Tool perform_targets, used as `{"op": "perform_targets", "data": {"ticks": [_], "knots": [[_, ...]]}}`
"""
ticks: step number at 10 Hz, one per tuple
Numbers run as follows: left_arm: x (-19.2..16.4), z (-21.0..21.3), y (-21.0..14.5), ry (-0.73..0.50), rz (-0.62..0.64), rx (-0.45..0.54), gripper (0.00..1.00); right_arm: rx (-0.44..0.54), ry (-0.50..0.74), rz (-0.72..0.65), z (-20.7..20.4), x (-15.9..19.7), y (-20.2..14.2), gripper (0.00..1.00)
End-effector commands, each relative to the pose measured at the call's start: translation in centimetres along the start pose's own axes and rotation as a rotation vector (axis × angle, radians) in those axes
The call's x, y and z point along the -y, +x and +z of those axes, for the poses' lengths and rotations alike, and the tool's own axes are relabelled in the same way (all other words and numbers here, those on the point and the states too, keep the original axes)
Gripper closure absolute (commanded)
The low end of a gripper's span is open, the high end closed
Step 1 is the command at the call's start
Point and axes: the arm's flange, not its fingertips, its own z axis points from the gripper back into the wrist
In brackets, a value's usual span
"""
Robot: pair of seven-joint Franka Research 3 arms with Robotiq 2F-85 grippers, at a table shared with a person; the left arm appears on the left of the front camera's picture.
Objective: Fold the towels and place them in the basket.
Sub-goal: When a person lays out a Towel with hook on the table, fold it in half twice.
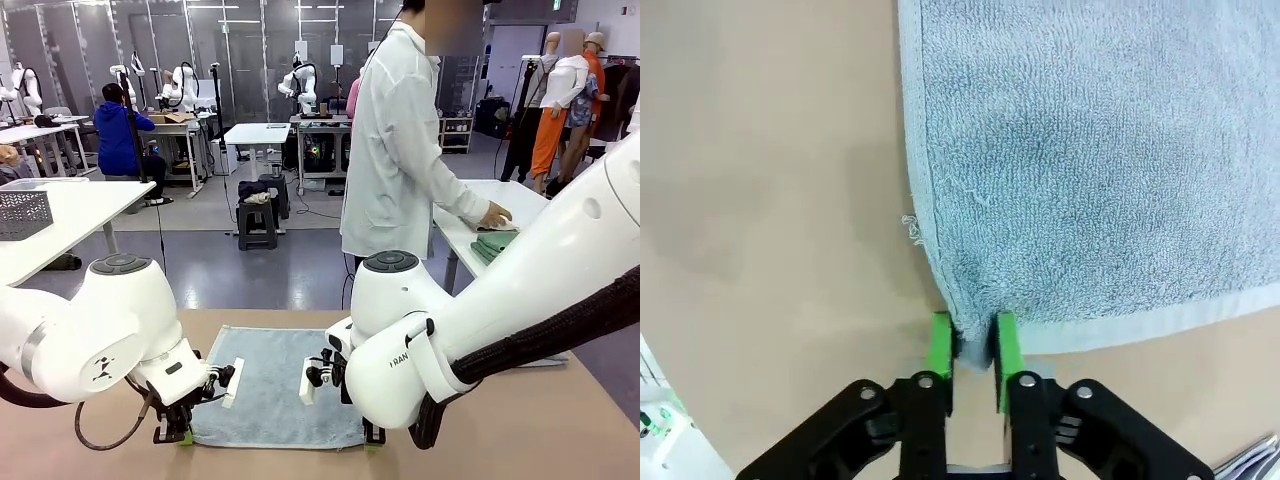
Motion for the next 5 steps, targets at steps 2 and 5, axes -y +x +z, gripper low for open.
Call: {"op": "perform_targets", "data": {"ticks": [2,5], "knots": [[-0.7,0.7,-0.1,-0.026,-0.022,-0.025,1.00,-0.004,0.051,0.018,0.5,0.5,-0.5,1.00],[-0.9,1.1,0.1,-0.031,-0.026,-0.033,1.00,-0.005,0.083,0.029,1.5,0.8,-0.7,1.00]]}}
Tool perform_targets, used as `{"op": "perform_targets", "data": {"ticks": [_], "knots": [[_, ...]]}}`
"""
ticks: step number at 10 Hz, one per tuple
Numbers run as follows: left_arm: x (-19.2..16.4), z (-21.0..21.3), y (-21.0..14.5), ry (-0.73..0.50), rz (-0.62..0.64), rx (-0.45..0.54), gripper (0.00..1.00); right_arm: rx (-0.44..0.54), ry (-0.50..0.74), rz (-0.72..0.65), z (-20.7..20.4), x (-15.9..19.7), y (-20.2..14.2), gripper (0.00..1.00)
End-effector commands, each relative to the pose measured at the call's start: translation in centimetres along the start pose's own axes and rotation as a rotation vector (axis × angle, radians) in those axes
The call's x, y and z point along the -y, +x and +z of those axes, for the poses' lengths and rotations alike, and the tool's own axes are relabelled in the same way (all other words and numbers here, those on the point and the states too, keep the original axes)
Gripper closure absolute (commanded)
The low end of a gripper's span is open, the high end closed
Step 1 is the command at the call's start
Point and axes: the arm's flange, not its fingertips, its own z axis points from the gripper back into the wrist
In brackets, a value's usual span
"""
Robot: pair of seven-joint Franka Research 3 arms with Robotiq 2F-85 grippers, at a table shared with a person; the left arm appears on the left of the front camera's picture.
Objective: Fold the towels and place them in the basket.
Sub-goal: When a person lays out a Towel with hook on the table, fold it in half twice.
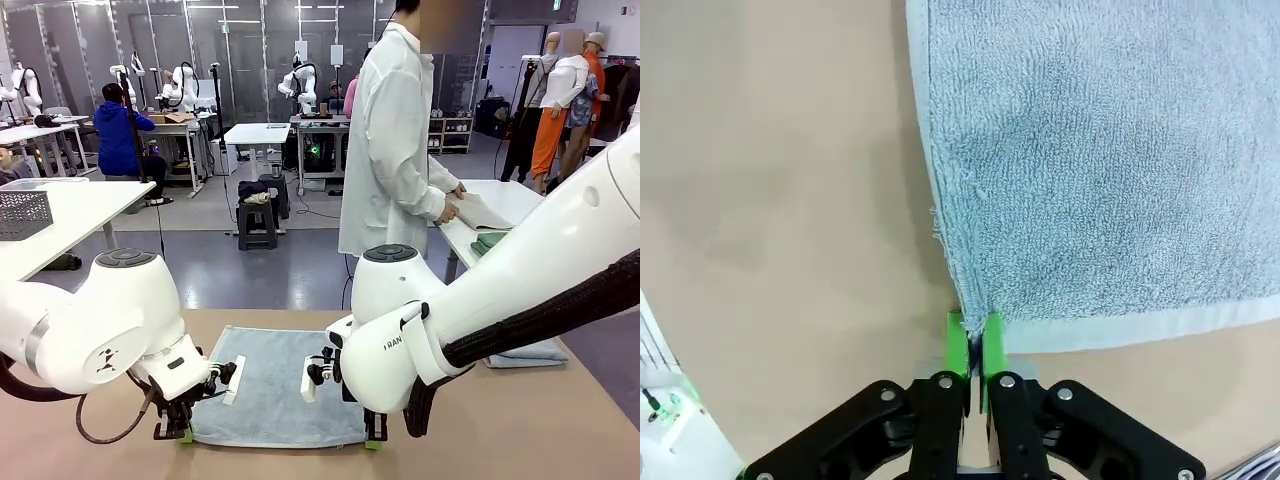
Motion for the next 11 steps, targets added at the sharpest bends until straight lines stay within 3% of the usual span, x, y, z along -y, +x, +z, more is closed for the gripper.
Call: {"op": "perform_targets", "data": {"ticks": [1,5,6,11], "knots": [[-0.5,0.7,-0.2,-0.013,-0.021,-0.017,1.00,0.003,0.026,0.017,1.3,0.4,-0.6,1.00],[-0.1,0.1,0.0,-0.002,-0.001,-0.001,1.00,-0.001,0.006,0.003,0.3,0.1,0.0,1.00],[-0.1,0.1,0.1,-0.001,-0.003,-0.001,0.95,-0.003,0.006,0.003,0.6,0.1,0.0,0.94],[-2.9,5.5,0.8,0.084,-0.001,-0.027,0.95,0.012,-0.019,0.058,6.5,3.6,0.2,0.94]]}}
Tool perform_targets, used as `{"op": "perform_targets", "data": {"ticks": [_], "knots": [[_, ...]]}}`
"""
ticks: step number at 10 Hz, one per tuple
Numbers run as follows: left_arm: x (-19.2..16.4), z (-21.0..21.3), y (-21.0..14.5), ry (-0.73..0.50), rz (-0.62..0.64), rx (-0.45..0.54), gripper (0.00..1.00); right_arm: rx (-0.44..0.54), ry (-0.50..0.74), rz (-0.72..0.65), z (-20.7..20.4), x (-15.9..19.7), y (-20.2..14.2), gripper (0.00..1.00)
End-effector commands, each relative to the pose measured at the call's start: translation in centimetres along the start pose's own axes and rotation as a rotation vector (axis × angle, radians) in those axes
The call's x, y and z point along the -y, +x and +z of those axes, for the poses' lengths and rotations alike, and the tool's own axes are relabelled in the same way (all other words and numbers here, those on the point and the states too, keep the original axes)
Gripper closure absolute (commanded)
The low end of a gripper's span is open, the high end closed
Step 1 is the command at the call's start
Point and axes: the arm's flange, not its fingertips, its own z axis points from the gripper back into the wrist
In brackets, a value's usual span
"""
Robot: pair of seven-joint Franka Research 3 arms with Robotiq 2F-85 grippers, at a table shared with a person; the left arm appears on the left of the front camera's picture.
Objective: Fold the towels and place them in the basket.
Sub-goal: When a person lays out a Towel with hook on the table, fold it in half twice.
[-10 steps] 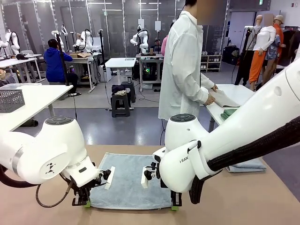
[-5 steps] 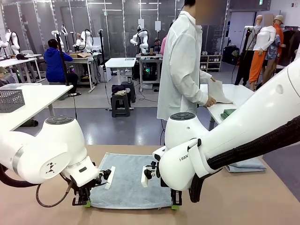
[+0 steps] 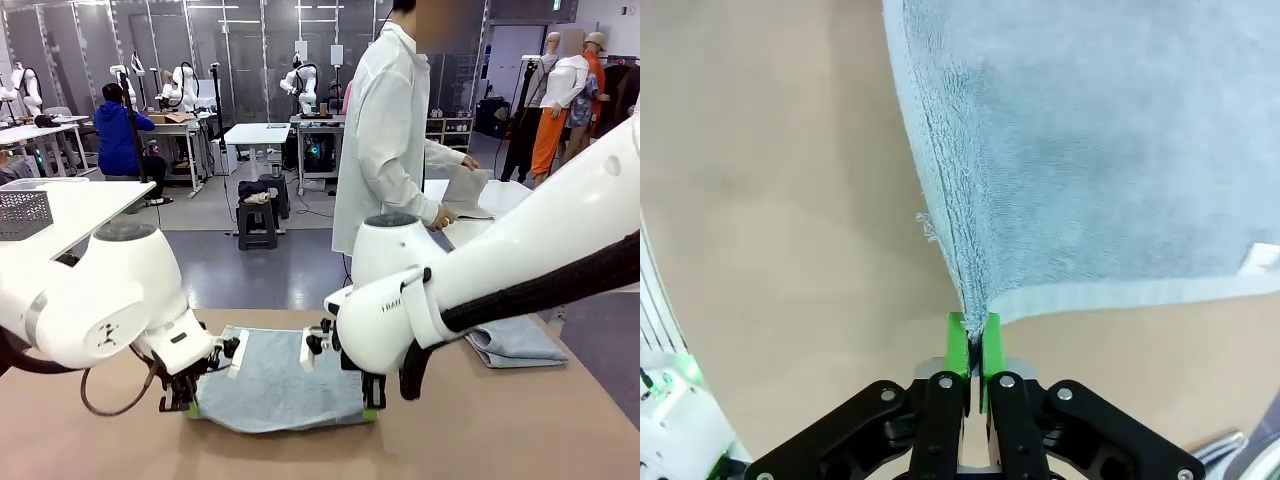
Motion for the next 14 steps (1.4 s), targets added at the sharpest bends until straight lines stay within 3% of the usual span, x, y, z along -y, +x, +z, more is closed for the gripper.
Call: {"op": "perform_targets", "data": {"ticks": [1,5,10,14], "knots": [[-1.7,2.2,0.3,0.028,0.014,-0.036,0.95,-0.017,0.000,0.030,2.8,1.8,-0.1,0.94],[-4.8,3.4,0.2,0.067,0.064,-0.044,0.95,-0.028,-0.020,0.022,4.5,4.6,-0.1,0.94],[-3.9,3.7,0.1,0.073,0.041,-0.017,0.95,-0.017,-0.023,0.003,4.8,4.0,0.1,0.94],[-9.9,3.5,0.1,0.053,0.063,-0.022,0.95,0.005,0.037,0.005,3.9,10.1,-0.4,0.94]]}}
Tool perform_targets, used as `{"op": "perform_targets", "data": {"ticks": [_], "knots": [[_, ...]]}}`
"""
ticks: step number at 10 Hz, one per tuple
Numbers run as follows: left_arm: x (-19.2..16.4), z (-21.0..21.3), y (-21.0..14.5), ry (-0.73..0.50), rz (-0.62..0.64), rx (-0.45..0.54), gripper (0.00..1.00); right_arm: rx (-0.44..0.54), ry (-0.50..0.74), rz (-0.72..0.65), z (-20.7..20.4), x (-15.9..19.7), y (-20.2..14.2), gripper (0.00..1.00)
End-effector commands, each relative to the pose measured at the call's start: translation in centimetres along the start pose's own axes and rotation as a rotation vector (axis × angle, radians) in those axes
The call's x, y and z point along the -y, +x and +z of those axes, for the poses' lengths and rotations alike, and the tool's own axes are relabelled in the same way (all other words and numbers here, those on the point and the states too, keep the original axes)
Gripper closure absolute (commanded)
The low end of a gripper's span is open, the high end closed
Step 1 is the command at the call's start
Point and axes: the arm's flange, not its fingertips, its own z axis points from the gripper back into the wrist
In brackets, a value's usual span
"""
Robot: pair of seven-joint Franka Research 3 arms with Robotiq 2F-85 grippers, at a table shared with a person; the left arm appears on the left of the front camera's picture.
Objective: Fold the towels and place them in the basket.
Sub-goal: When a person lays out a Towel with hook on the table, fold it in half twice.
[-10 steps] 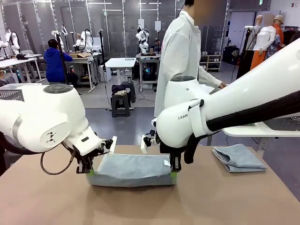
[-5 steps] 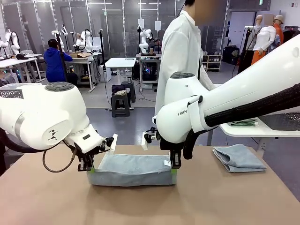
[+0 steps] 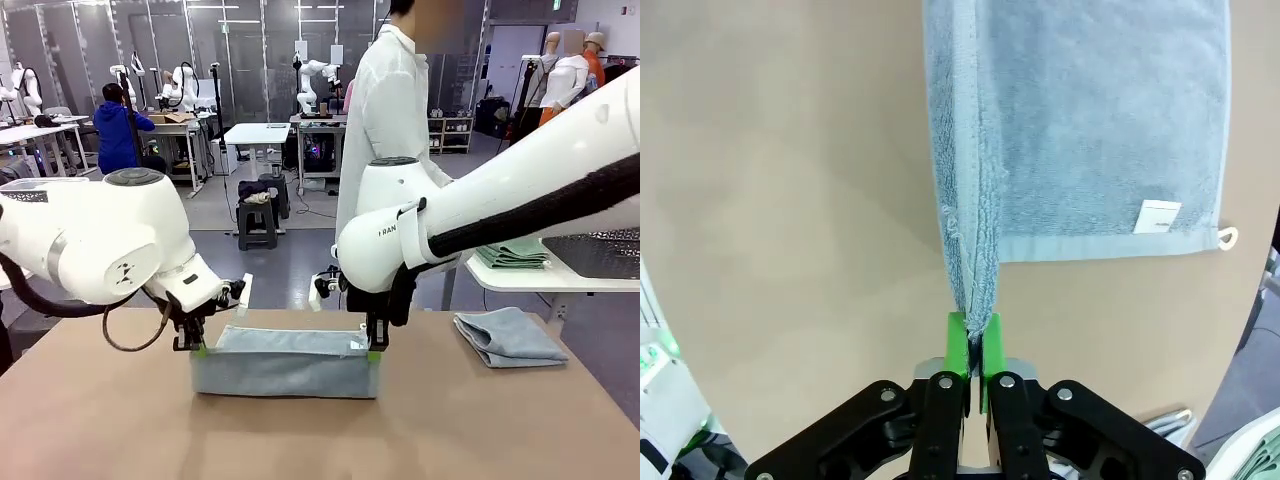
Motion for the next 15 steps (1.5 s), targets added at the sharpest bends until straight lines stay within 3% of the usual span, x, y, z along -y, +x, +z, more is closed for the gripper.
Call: {"op": "perform_targets", "data": {"ticks": [1,4,9,15], "knots": [[-3.9,-0.5,0.6,-0.016,0.001,-0.012,0.95,0.009,0.042,0.033,0.0,3.6,0.6,0.94],[-8.6,-3.0,1.4,-0.063,0.029,-0.020,0.95,0.019,0.057,0.054,-1.4,8.5,1.5,0.94],[-13.3,-6.3,1.6,-0.081,0.091,-0.026,0.95,0.002,0.063,0.068,-3.7,13.4,2.2,0.94],[-15.2,-8.8,0.1,-0.105,0.144,-0.020,0.95,0.014,0.074,0.002,-5.6,15.6,0.2,0.94]]}}
